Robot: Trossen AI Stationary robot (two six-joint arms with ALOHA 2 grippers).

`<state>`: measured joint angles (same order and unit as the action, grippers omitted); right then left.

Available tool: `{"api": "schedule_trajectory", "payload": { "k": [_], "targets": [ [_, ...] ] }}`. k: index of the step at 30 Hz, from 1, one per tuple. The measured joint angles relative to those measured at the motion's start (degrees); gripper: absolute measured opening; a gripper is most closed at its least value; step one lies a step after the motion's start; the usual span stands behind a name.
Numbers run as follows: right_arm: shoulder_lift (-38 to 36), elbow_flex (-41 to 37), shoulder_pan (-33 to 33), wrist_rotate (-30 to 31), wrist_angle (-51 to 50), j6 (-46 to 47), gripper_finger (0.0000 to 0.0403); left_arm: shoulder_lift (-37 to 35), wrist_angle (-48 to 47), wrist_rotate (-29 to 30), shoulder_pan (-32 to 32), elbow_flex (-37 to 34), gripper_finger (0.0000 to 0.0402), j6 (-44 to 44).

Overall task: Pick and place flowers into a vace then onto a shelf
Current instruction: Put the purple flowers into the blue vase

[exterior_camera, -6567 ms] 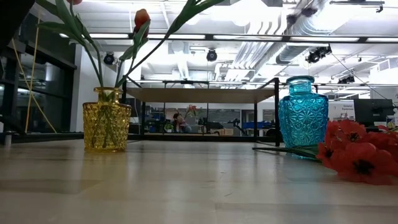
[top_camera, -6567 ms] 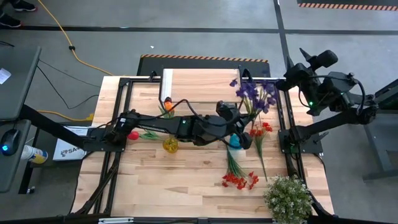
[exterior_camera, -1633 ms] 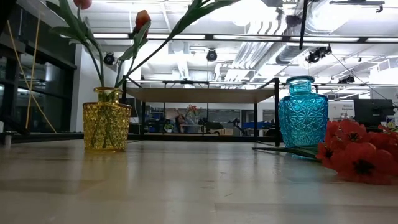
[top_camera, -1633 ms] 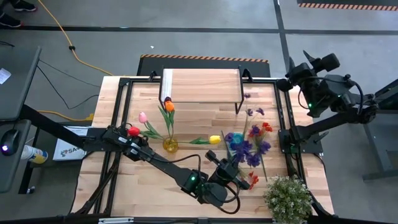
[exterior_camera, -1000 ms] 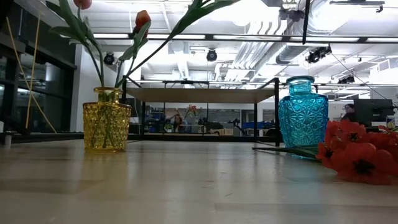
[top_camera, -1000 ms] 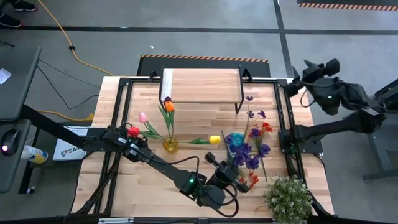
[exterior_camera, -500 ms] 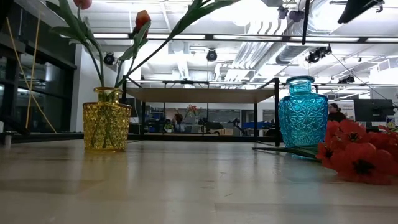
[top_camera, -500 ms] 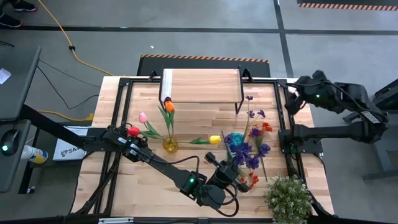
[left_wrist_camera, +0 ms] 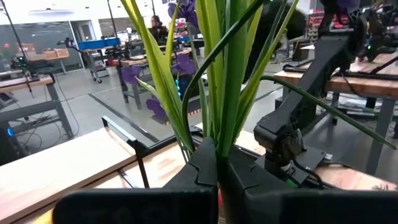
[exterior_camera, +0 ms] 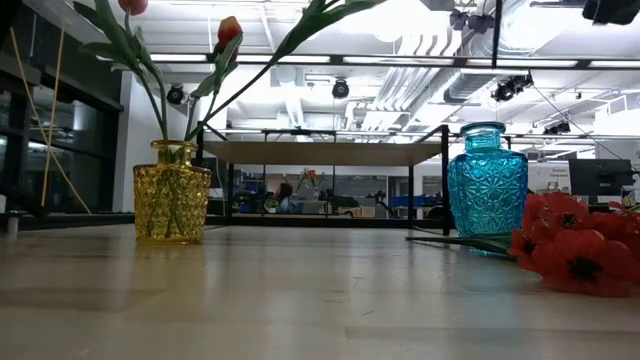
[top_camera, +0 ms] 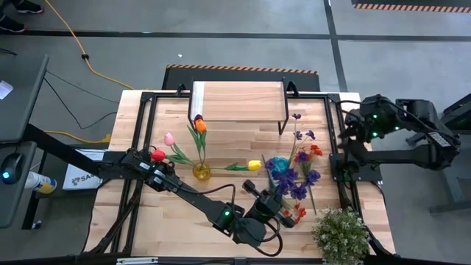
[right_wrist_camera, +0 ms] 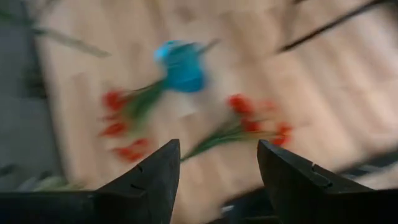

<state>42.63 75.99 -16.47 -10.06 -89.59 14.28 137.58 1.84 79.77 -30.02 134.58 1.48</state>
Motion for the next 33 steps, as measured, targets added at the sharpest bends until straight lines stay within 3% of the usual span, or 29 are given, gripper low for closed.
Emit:
{"api": "schedule_trajectory", "payload": {
  "k": [5, 10, 18, 24, 29, 33],
  "targets": [
    [-0.02, 0.00, 0.00, -11.09, 3.55, -0.09, 0.0204, -0.02, 4.34, -1.68, 0.00, 0.00, 0.0032, 3.63],
    [-0.12, -1.36, 0.01, -19.88, 13.55, 1.30, 0.0204, -0.02, 8.72, -2.86, 0.00, 0.01, 0.0032, 7.33],
    [-2.85, -21.39, 3.38, -29.47, 33.34, 8.35, 0.0204, -0.04, 12.12, -3.27, -0.11, 0.02, 0.0032, 10.33],
    [-4.08, -36.94, 8.27, -40.61, 58.57, 20.35, 0.0204, -0.04, 12.18, -3.24, -0.11, 0.02, 0.0032, 10.31],
    [-4.03, -45.53, 10.92, -42.39, 81.15, 30.63, 0.0204, -0.04, 13.50, -3.34, -0.13, 0.02, 0.0032, 10.32],
    [-4.00, -48.31, 12.00, -38.00, 92.57, 34.08, 0.0204, -0.04, 16.00, -5.87, -0.13, 0.04, 0.0032, 11.43]
  ]
}}
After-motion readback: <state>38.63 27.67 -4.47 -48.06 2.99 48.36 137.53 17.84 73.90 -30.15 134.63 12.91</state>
